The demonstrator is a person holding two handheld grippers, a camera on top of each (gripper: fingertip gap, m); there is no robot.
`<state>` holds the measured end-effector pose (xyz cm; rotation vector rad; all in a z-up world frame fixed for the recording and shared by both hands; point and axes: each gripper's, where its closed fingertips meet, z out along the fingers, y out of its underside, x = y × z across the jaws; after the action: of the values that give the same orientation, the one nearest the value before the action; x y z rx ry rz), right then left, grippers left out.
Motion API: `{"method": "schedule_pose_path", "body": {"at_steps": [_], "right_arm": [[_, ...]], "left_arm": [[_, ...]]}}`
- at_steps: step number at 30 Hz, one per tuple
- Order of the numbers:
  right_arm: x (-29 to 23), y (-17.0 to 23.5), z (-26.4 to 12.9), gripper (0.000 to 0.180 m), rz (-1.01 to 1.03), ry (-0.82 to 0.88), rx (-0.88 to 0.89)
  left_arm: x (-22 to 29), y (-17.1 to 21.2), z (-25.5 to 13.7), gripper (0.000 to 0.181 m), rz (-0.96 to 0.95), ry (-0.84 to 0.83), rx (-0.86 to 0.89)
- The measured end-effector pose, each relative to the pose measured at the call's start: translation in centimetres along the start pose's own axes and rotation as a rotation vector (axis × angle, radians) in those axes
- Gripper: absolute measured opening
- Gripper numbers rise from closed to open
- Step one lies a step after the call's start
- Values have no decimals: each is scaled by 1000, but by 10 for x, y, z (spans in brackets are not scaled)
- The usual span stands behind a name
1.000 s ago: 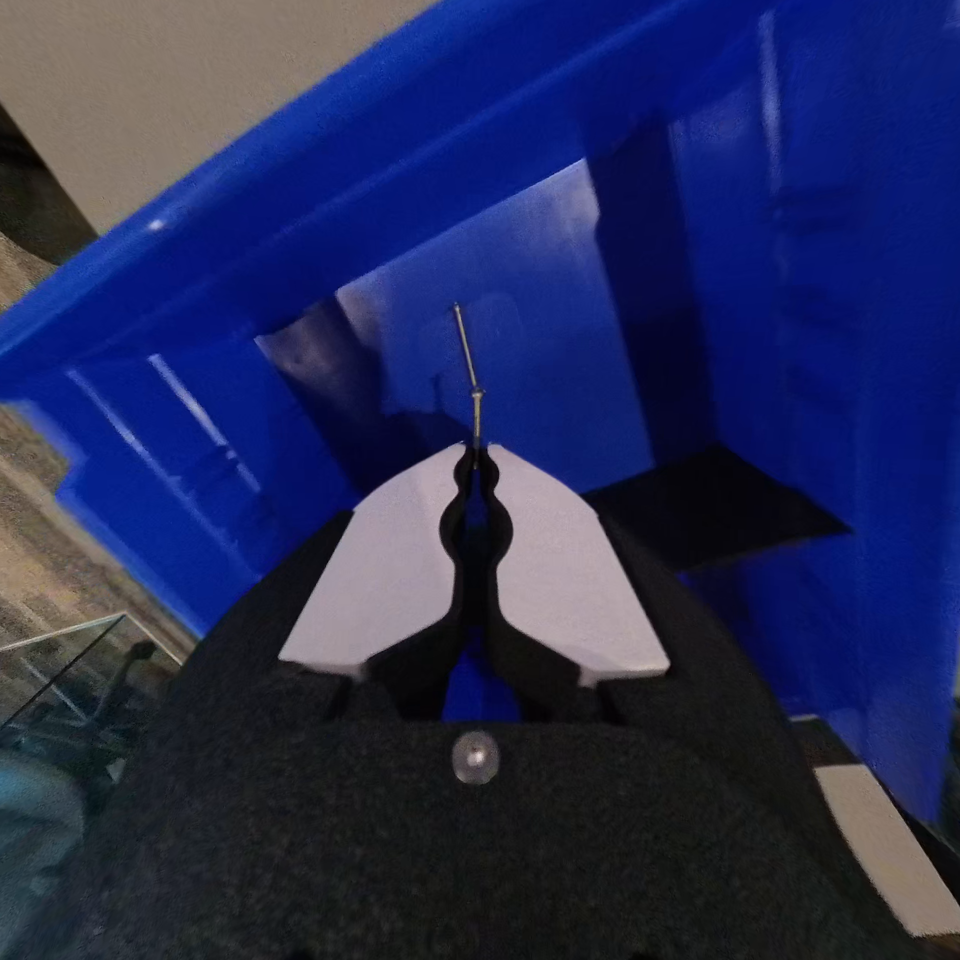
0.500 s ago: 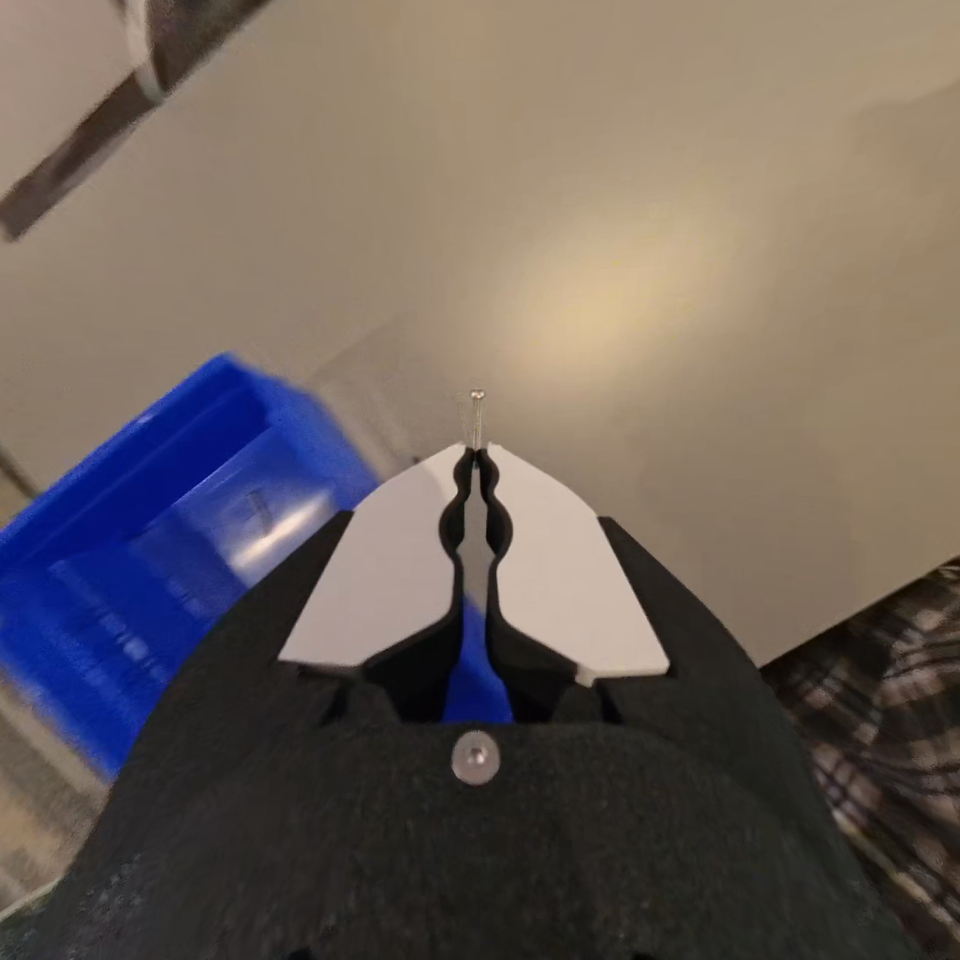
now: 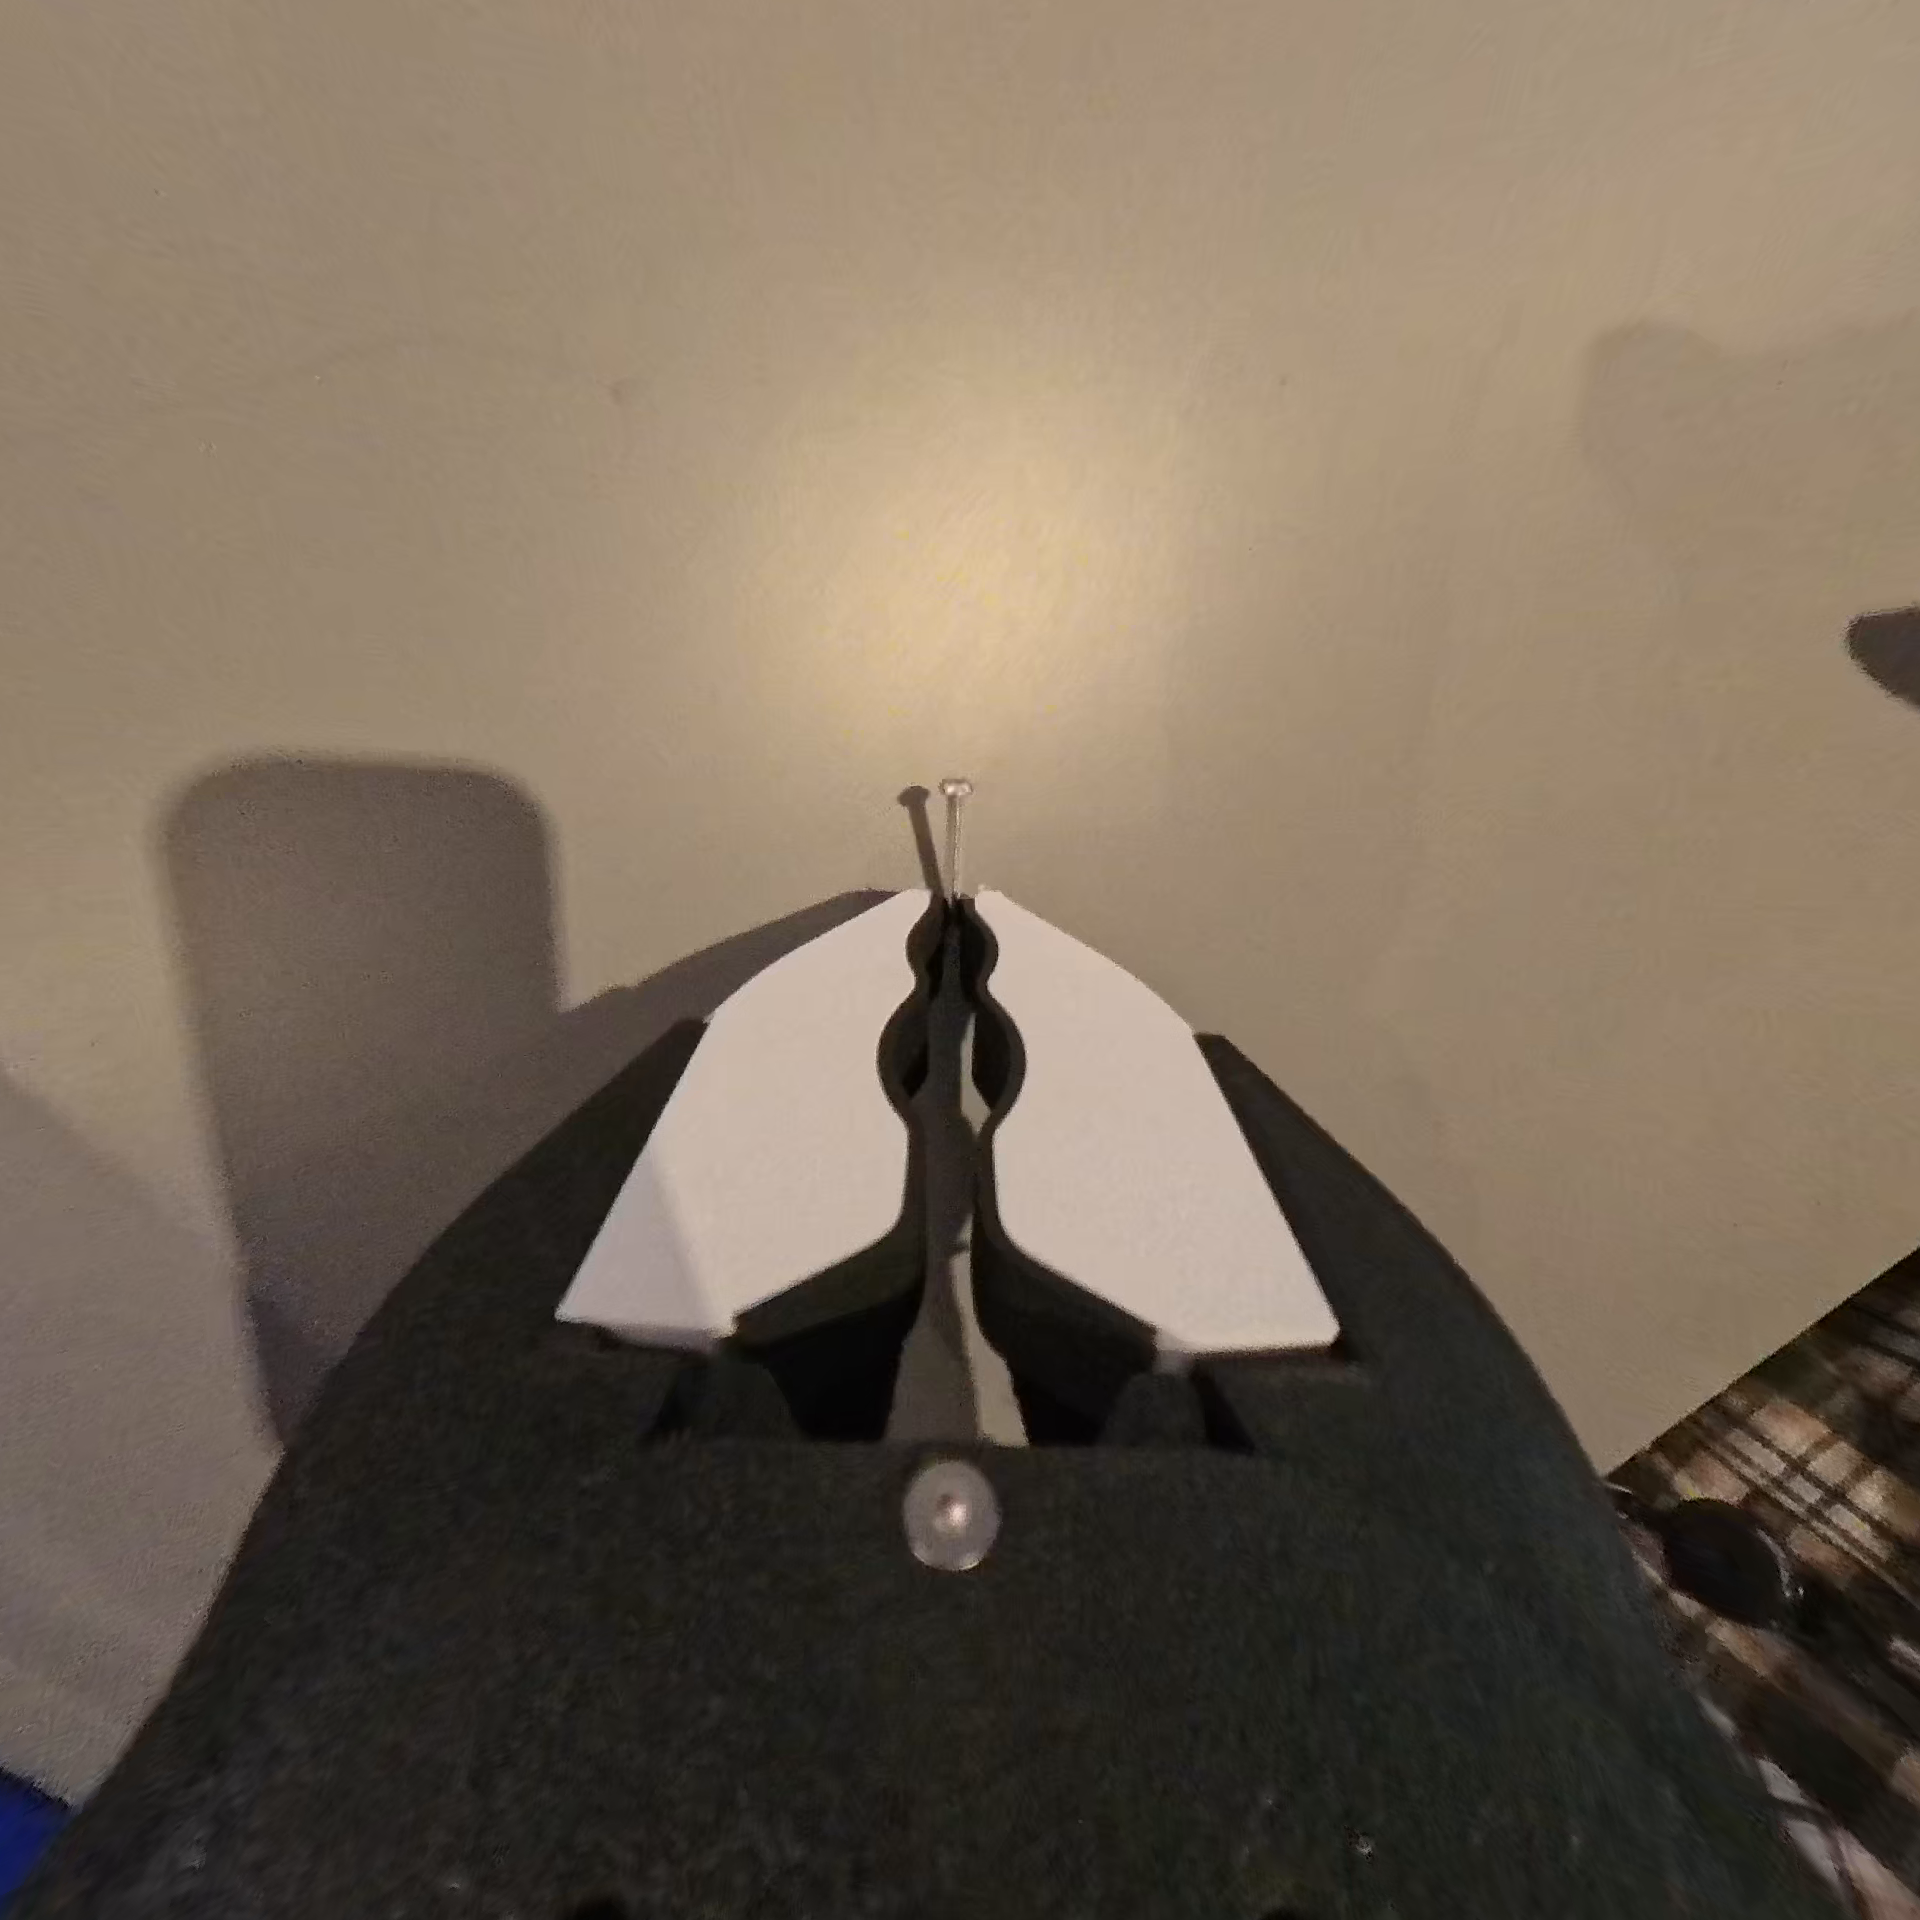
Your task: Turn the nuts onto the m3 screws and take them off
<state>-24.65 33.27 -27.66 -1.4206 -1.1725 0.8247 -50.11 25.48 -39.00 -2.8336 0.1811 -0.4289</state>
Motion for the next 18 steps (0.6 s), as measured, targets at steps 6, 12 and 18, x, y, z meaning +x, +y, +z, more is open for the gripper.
{"method": "schedule_pose_path", "body": {"at_steps": [6, 12, 18], "right_arm": [[-3, 2, 2, 90, 0, -11, -11], [-4, 3, 3, 90, 1, -16, -13], [-5, 4, 4, 90, 2, -23, -16]], "left_arm": [[3, -2, 2, 2, -14, -2, 0], [3, -4, 2, 2, -13, 15, 25], [3, -5, 2, 3, -5, 32, 38]]}}
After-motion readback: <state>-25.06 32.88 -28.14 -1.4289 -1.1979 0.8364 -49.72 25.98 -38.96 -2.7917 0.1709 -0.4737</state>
